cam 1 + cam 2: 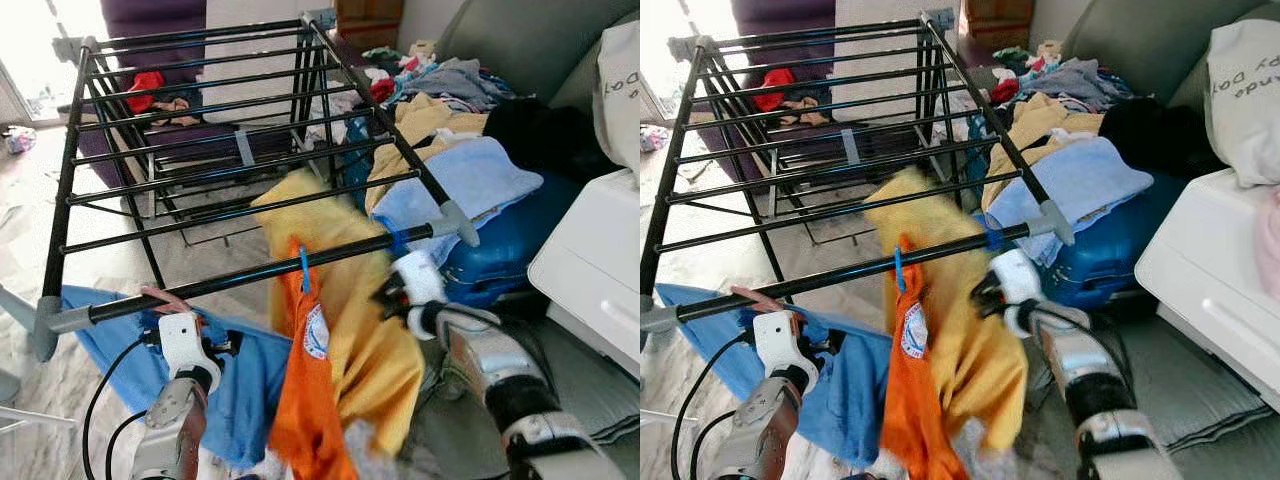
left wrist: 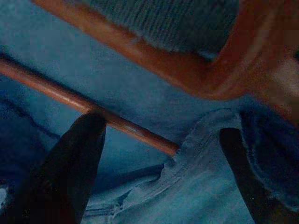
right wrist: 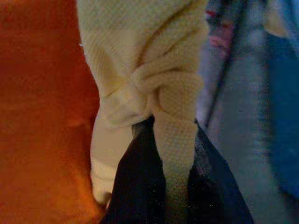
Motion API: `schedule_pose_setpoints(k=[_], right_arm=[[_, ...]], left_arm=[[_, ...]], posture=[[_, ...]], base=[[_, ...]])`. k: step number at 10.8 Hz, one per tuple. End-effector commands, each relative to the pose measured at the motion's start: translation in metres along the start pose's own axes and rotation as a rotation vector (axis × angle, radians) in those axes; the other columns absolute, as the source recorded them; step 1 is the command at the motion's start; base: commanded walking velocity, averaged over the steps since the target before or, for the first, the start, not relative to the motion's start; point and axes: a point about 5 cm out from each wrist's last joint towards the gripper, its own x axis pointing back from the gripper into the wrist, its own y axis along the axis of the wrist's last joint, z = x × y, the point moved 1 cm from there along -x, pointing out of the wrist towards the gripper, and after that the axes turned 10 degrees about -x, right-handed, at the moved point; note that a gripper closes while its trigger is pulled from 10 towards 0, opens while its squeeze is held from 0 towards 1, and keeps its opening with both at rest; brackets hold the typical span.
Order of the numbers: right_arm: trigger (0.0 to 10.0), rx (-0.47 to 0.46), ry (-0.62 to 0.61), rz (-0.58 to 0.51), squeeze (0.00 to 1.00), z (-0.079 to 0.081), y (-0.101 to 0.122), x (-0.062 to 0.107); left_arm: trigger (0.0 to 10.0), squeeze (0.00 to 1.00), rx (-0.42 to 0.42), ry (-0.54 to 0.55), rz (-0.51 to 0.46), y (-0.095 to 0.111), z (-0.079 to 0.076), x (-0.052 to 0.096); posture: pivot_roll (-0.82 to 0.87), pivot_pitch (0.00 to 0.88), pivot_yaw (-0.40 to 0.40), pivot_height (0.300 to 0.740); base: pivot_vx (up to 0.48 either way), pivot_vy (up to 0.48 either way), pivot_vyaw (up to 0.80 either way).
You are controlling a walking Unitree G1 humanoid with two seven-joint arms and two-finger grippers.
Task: Hang hanger
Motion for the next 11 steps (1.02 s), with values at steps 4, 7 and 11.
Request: schedule_pose_setpoints(k=[4, 7, 11], right_arm=[[10.0, -0.093, -0.131, -0.052, 0.00, -0.016, 0.026, -0.002], [10.0, -0.165, -0.081, 0.052, 0.00, -0.009, 0.001, -0.006], [10.0, -0.195, -0.061, 0.093, 1.00, -0.008, -0.016, -0.005]], left_arm=[[10.0, 0.00, -0.013, 0.011, -0.002, 0.005, 0.004, -0.003], [10.0, 0.00, -0.010, 0.006, 0.005, 0.003, 0.002, -0.002], [10.0, 0.00, -0.012, 0.004, 0.006, 0.004, 0.001, -0.004]], posture=[[-0.05, 0.000, 0.025, 0.740], [-0.05, 0.000, 0.025, 0.740], [-0.05, 0.000, 0.025, 0.740]], base=[[0.000, 0.000, 0.00], [0.000, 0.000, 0.00], [0.000, 0.000, 0.00]])
